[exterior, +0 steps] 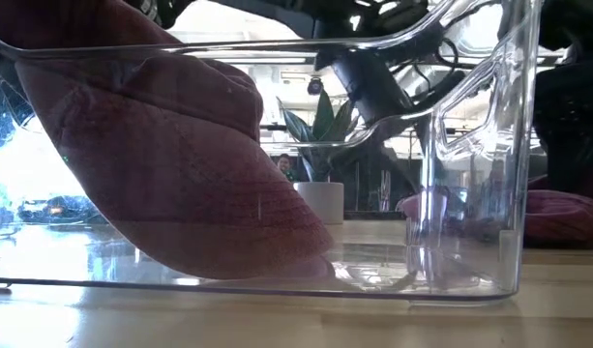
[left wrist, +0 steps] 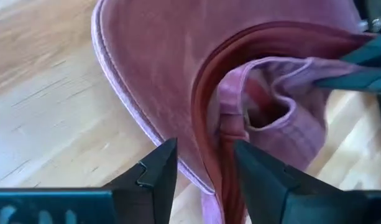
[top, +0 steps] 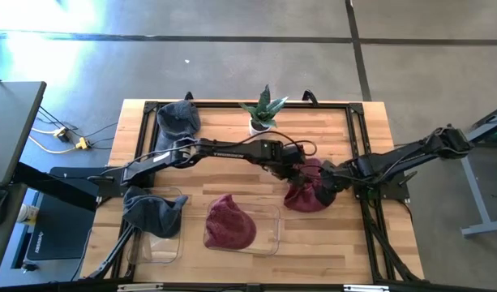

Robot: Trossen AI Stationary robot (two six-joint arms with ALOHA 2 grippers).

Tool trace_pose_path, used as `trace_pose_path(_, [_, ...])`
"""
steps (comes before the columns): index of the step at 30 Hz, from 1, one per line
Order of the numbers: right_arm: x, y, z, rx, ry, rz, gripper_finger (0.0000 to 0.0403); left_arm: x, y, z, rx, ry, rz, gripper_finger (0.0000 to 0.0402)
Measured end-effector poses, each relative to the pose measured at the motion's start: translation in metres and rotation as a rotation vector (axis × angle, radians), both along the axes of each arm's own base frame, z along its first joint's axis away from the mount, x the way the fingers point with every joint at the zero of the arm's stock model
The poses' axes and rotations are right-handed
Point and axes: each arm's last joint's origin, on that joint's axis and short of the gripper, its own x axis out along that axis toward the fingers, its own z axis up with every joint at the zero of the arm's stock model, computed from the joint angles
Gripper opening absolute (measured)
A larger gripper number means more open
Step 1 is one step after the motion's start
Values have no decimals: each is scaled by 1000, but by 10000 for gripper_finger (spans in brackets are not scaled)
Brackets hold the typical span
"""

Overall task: Pick & Place hat
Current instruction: Put the red cap into the right transparent bin

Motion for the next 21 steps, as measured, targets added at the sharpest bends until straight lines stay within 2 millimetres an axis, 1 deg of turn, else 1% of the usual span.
trace_pose_path(1, [0,1,0,2,0,2,10,1,0,-2,-3,0,2,149])
trace_pose_path(3, [-1,3,0,6,1,11,5,7,1,-14,-12,-5,15,140])
trace_pose_path(5, [-1,6,0,11,-2,26,4,4,0,-28,-21,60,18,131])
trace_pose_path(6, [-1,7,1,13,-6,28,5,5,0,-29,-22,59,14,126])
trace_pose_path(9, [-2,9,0,20,5,32,10,7,-4,-18,-16,3,6,109])
trace_pose_path(10, [-2,10,0,23,4,32,11,7,-4,-17,-15,-1,4,103])
trace_pose_path(13, [-3,13,1,26,3,40,7,6,-4,-23,-10,28,-13,83])
trace_pose_path(15, [-3,14,1,27,2,45,4,6,-1,-23,-9,28,-15,74])
trace_pose_path(17, [-3,14,1,24,1,43,5,3,4,-16,7,23,-28,71])
trace_pose_path(18, [-3,14,1,24,1,43,6,-1,7,-10,15,41,-34,72])
trace_pose_path(20, [-3,14,1,24,0,43,10,-6,13,3,32,38,-51,79])
trace_pose_path(21, [-3,14,1,23,-2,42,11,-7,15,6,37,38,-57,86])
